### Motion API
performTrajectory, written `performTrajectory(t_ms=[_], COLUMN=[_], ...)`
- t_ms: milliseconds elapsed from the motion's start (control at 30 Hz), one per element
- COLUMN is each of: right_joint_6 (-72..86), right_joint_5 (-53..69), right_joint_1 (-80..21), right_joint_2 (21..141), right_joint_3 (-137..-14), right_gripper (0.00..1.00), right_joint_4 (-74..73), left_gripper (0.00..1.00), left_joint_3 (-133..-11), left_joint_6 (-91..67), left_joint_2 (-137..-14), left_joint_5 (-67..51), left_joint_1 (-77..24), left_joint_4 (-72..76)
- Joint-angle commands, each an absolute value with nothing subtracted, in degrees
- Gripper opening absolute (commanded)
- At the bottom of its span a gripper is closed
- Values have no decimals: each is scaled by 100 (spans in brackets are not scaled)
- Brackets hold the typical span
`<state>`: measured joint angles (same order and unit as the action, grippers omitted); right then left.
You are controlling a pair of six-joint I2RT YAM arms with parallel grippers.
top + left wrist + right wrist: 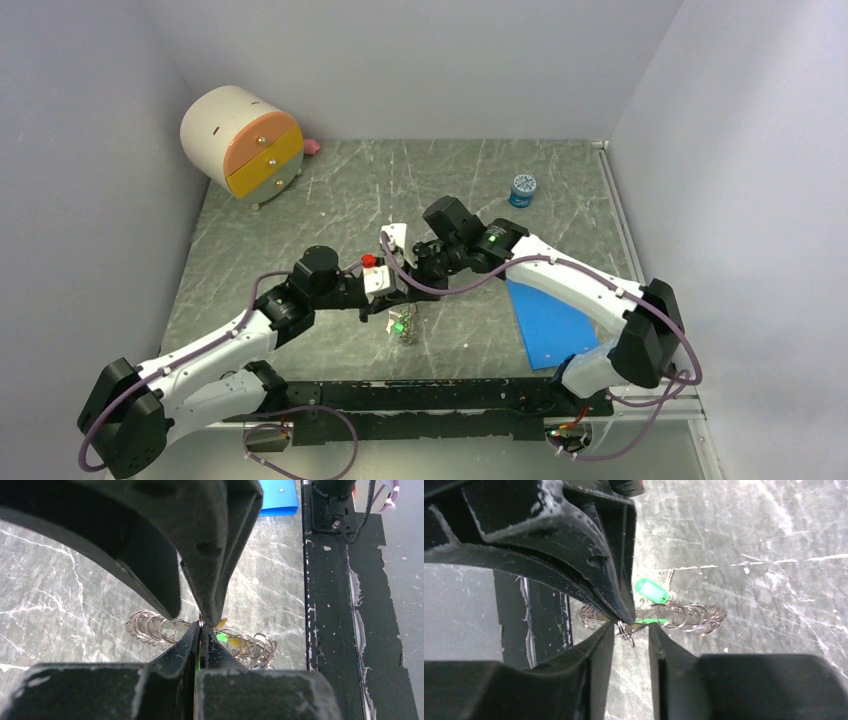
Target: Put the keys on the keyring
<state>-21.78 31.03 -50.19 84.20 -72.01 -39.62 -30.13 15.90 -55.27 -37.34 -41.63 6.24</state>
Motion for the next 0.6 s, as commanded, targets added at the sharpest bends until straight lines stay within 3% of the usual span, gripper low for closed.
performTrajectory(t_ms=[0, 200, 367, 567], right_joint_6=[-1821, -1211, -717, -353], right_joint_5=[2971, 3969, 5400, 6262], right_joint_1=[-4973, -4325, -3678, -3613], right_joint_2=[7837, 6886, 6394, 6250], right_joint_3=[-6861, -5723, -4899, -4519], right_gripper=[41, 51, 50, 44], right_joint_4=[-2895, -1409, -198, 820], left_gripper=[2, 3, 2, 3], left_joint_3=[-2767, -2189, -1865, -1432], left_joint_6=[1075, 327, -125, -632], left_joint_2=[-5236, -4924, -4799, -4927], left_joint_5=[-3681, -3436, -3573, -3896], left_joint_1=[-4195, -4145, -4076, -4005], left_joint_4=[1572, 2932, 3935, 5674])
